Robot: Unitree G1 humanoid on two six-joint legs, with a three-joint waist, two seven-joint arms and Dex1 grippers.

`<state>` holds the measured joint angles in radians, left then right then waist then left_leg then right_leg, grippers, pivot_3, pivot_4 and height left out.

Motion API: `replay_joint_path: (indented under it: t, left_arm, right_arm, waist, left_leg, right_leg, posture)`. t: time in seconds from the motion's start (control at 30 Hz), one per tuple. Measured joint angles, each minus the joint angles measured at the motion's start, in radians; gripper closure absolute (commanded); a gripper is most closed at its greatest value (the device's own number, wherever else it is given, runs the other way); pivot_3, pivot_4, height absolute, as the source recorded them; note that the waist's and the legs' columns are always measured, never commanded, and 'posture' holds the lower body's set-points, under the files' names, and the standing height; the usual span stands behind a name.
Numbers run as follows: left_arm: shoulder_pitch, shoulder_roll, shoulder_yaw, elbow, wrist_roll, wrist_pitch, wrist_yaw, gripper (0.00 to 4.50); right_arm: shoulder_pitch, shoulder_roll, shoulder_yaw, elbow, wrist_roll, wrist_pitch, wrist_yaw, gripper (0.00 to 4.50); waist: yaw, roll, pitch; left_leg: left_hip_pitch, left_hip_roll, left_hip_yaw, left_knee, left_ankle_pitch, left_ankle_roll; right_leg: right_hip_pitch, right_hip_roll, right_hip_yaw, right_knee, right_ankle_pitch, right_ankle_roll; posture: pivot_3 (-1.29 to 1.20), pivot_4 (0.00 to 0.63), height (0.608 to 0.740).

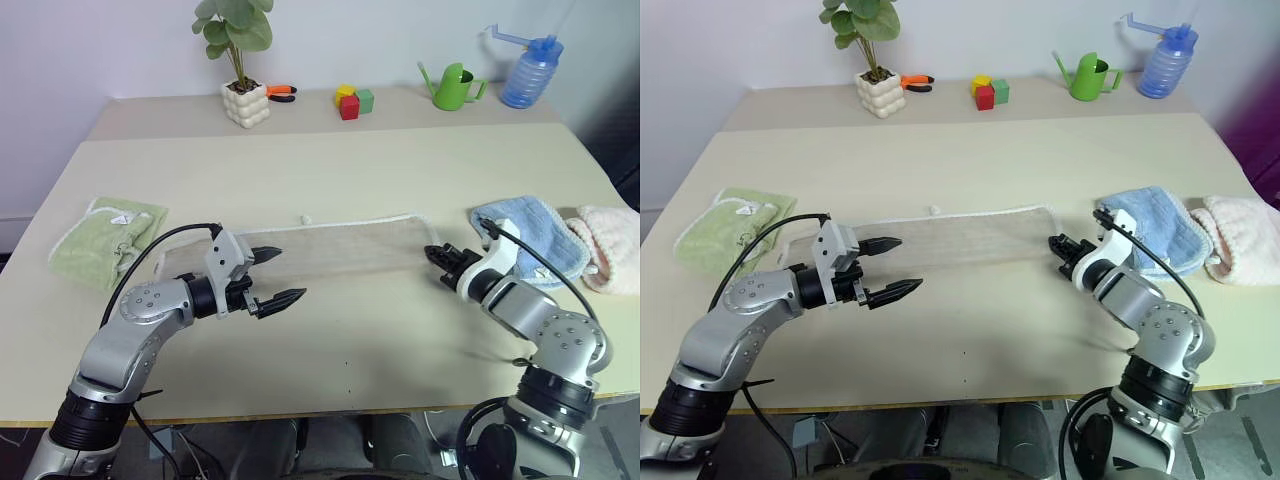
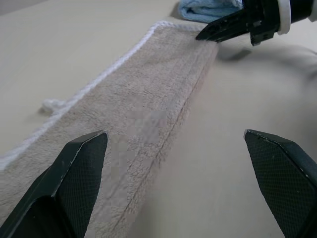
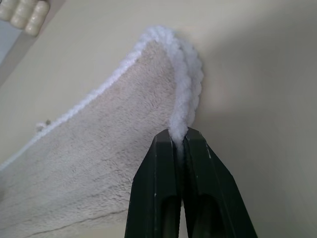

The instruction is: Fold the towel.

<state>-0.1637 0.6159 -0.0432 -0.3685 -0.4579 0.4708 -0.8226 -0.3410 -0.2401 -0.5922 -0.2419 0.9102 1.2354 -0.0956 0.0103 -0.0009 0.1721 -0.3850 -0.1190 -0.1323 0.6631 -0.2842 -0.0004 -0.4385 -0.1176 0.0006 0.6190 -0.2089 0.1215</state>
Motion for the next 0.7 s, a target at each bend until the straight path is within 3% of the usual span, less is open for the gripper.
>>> replay_joint_path:
  t: [0.2, 0.27, 0.47, 0.7]
  left_arm:
    - [-0.009, -0.002, -0.001, 0.022, 0.01, -0.011, -0.011, 0.0]
    - [-0.013, -0.008, -0.003, 0.034, 0.013, -0.02, -0.016, 0.0]
    - [-0.033, -0.017, -0.013, 0.048, 0.019, -0.027, -0.023, 0.0]
    - [-0.037, -0.032, -0.018, 0.051, 0.031, -0.027, -0.02, 0.0]
  right_arm:
    - [0.024, -0.348, 0.035, -0.04, -0.032, -0.039, 0.18, 4.48]
    - [0.028, -0.405, 0.083, -0.074, -0.047, -0.07, 0.249, 4.48]
    - [-0.035, -0.459, 0.259, -0.153, -0.083, -0.133, 0.386, 4.48]
    - [-0.12, -0.429, 0.671, -0.246, -0.201, -0.184, 0.487, 4.48]
  waist:
    - [-0.001, 0.002, 0.001]
    - [-0.009, 0.002, 0.001]
    - [-0.018, 0.002, 0.001]
    - [-0.016, 0.001, 0.001]
  left_leg:
    - [0.0, 0.0, 0.001, 0.0, 0.0, 0.001]
    - [0.0, 0.002, 0.002, 0.0, 0.0, 0.001]
    - [-0.001, 0.002, 0.002, 0.0, 0.0, 0.001]
    - [-0.002, 0.001, 0.001, 0.0, 0.0, 0.001]
  right_leg:
    - [0.0, 0.0, -0.001, -0.001, 0.0, 0.0]
    - [0.001, 0.001, 0.0, -0.001, 0.0, 0.0]
    - [0.0, 0.0, 0.0, -0.002, 0.0, 0.0]
    - [0.0, 0.0, -0.001, -0.003, 0.0, 0.0]
  posture:
    - [0.0, 0.15, 0.732]
    - [0.0, 0.15, 0.732]
    - [0.0, 0.15, 0.732]
    - [0.0, 0.15, 0.732]
